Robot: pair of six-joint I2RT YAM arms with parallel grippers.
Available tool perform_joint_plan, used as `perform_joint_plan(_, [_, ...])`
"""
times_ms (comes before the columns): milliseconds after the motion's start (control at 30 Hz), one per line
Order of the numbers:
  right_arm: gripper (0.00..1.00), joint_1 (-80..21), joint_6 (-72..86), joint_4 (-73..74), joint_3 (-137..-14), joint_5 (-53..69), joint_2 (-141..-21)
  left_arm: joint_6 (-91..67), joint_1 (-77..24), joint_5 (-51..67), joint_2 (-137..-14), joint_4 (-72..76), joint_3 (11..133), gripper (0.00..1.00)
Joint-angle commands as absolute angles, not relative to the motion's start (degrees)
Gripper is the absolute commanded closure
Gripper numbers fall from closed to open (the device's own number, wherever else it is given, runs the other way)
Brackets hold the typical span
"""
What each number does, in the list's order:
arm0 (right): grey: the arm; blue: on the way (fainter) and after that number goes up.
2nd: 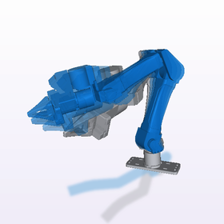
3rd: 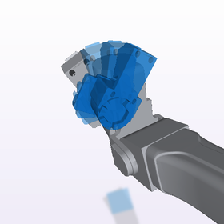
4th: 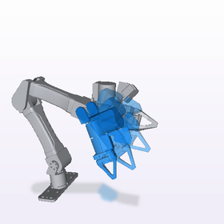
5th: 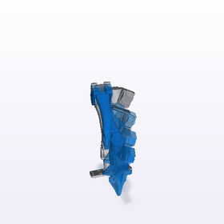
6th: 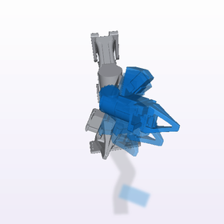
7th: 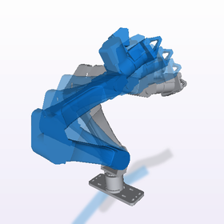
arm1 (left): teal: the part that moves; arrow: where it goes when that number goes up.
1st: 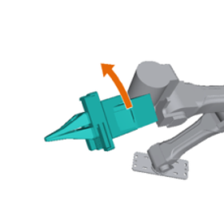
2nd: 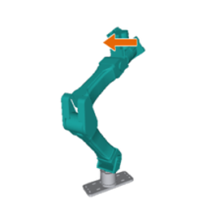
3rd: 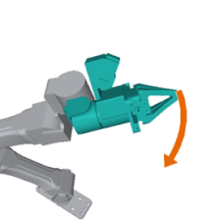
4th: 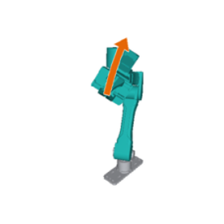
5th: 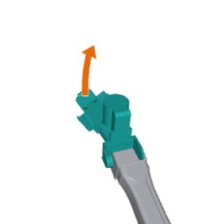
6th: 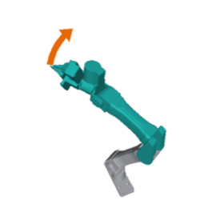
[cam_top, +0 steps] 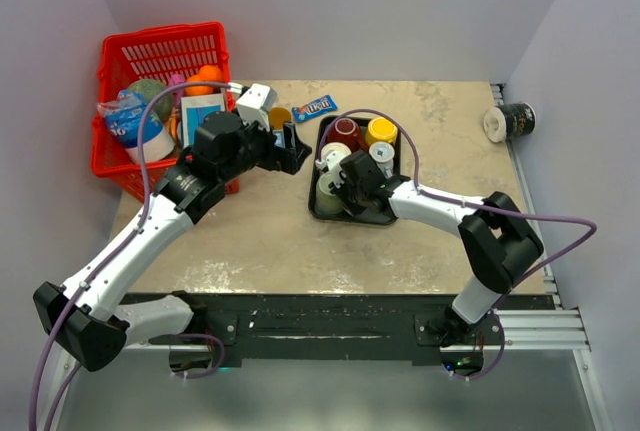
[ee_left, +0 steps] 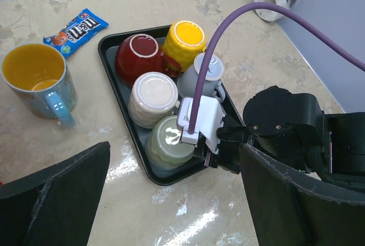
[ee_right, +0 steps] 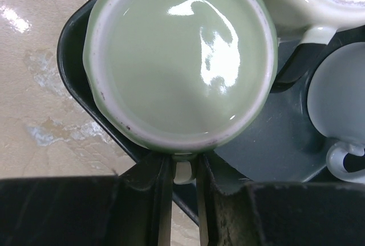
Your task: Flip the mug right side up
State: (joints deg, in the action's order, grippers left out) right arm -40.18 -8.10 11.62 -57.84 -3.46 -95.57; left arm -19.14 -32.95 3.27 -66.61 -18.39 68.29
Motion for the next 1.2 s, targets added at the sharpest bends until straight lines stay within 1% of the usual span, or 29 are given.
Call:
perform_joint_plan(0, [1.00,-40.43,-7.65,9.49,-58.71,-2.03,-90.36,-19.95,-32.52,4.83,-63.81,-14.95,67.41,0.01])
perform_joint_plan(233, [1.00,-40.43,-0.44,10.63,-59.15,2.81,-85.26,-20.21,-32.52,4.05,-60.65,-11.34,64.78,0.01])
perform_joint_plan(500, [1.00,-40.43,14.04,8.27,-59.33,7.21,-76.12,-20.30,-32.52,4.74,-55.56,-6.60,61.88,0.01])
perform_joint_plan(700, [1.00,-40.43,22.92,4.32,-63.54,5.02,-68.30,-24.25,-32.61,13.44,-54.32,-0.89,59.68,0.01])
perform_joint_plan(733, [1.00,-40.43,23.81,3.26,-64.59,4.31,-66.72,-25.04,-32.61,15.45,-54.23,2.95,58.37,0.01])
perform_joint_plan(833, [1.00,-40.43,25.84,3.16,-67.57,3.61,-65.22,-28.29,-32.61,18.88,-54.14,8.60,55.39,0.01])
perform_joint_plan(933, [1.00,-40.34,26.63,3.34,-70.65,3.87,-64.07,-29.71,-32.52,22.40,-55.54,11.42,55.19,0.02])
perform_joint_plan(1067, [1.00,-40.43,28.30,2.73,-73.30,5.97,-61.97,-30.76,-32.61,27.76,-58.00,11.60,57.21,0.03])
perform_joint_plan(1167, [1.00,-40.43,30.49,0.36,-74.09,8.96,-60.30,-33.56,-32.70,30.40,-58.53,15.72,56.87,0.03])
